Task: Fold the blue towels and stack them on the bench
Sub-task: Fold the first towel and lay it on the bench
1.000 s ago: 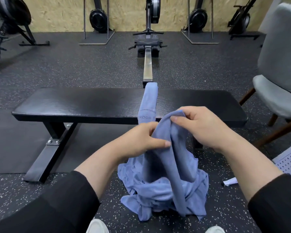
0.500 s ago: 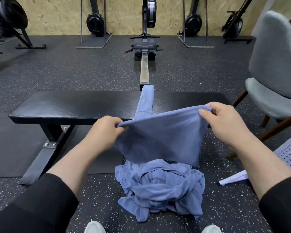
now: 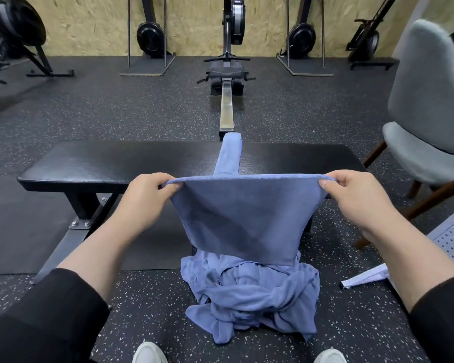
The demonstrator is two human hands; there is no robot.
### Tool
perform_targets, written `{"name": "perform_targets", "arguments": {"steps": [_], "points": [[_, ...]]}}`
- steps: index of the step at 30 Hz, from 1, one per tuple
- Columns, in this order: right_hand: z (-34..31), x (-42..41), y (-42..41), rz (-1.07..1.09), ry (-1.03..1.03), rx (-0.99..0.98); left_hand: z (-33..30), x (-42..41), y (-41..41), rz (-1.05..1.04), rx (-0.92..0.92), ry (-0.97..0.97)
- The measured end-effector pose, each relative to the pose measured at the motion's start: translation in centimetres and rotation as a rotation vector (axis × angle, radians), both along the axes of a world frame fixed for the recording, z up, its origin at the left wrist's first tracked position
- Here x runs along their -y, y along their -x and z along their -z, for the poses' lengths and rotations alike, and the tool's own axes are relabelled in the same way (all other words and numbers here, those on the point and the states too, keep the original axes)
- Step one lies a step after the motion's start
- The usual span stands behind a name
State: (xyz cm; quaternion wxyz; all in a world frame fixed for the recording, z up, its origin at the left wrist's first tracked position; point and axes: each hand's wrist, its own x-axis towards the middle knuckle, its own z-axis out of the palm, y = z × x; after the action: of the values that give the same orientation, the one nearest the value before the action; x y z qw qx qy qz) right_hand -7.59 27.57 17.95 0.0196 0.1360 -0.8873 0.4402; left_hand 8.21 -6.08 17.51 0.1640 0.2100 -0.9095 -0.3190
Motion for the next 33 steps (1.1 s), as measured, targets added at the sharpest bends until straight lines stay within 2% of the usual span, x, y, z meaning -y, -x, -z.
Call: {"name": "perform_targets", "arguments": {"steps": [4,7,11,16,21,27,33], "points": [[0.5,0.3,0.3,-0.005,0.067,0.054,1.0,0.6,0.4,-0.026,-0.026,-0.152],[1.1,0.7,0.6,-0.001,0.172,0.126,1.7,0.1,1.1,-0.053,-0.108,-0.392],[2.0,1.4,1.4,-0.016,0.244,0.316,2.6,-1.2,2.5,-0.128,-0.152,-0.654],[2.1,3.3,1.2,-0.074,0.302,0.439,2.8,-3.1,4.4,-0.209,-0.235,-0.796],[2.7,6.2,-0.3,-0.134,0.331,0.495,2.7,-5.8,5.8,-0.157,-0.232,-0.788],[2.9,9.1,-1.3,-0.196,0.373,0.513,2.8,-8.7,6.8,-0.037,-0.183,-0.498],[2.7,10.7,-1.7,-0.288,0.397,0.560,2.6,-10.2,7.3,-0.020,-0.148,-0.399]]}}
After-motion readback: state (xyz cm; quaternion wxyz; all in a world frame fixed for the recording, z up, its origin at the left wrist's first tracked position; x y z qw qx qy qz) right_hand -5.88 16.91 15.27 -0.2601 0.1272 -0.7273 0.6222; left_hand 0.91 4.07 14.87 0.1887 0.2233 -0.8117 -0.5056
